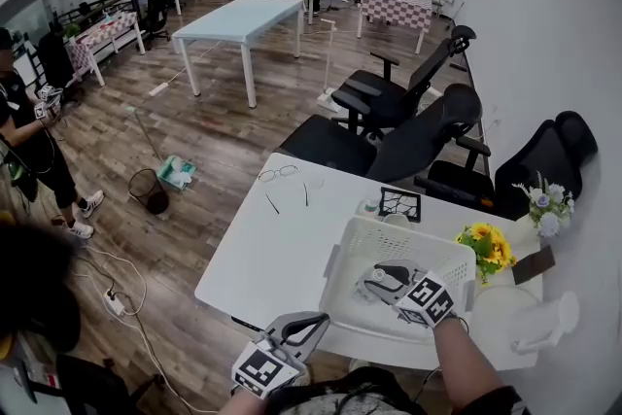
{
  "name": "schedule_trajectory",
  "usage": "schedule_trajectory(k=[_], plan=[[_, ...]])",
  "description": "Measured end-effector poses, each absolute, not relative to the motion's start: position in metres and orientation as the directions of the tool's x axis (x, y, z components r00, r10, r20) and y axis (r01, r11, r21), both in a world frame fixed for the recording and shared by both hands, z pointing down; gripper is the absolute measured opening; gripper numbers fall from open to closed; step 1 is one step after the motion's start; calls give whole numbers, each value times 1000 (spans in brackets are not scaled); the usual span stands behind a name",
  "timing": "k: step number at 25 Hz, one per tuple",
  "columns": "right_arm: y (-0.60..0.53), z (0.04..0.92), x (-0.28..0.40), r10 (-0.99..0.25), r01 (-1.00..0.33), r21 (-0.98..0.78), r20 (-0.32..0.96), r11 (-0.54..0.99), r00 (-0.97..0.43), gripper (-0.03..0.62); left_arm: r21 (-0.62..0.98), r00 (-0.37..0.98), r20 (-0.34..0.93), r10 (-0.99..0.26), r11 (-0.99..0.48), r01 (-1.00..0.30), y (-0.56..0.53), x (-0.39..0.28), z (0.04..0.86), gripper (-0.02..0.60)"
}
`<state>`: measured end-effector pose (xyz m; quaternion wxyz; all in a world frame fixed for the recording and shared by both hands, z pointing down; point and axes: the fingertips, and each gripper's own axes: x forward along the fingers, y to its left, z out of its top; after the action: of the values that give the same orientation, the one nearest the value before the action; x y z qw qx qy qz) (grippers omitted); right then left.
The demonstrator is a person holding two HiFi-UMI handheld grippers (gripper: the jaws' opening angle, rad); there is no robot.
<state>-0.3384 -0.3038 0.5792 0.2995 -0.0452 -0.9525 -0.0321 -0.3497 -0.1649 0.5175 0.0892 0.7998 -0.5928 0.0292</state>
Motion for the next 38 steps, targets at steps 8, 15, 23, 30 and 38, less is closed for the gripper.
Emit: schedule_trajectory(k=[8, 15, 23, 30, 38], plan=[[-307, 578, -337, 75, 90, 0, 550, 996, -832, 164, 105, 307, 161, -938, -293, -950, -167, -347, 519, 11], [-310, 578, -337, 59, 67, -5, 538, 998, -841, 161, 123, 322, 144, -936, -305, -944, -168, -347, 518, 11], [-316, 564, -335, 14, 35, 31, 522, 999, -853, 160, 105, 336, 136, -932, -323, -941, -168, -351, 511, 11], [-315, 526, -338, -30, -8, 50, 461, 999, -887, 160, 67, 379, 143, -914, -373, -926, -164, -351, 506, 11], [-308, 462, -341, -80, -57, 75, 359, 996, -930, 160, 56, 424, 128, -897, -420, -906, -158, -349, 497, 11]])
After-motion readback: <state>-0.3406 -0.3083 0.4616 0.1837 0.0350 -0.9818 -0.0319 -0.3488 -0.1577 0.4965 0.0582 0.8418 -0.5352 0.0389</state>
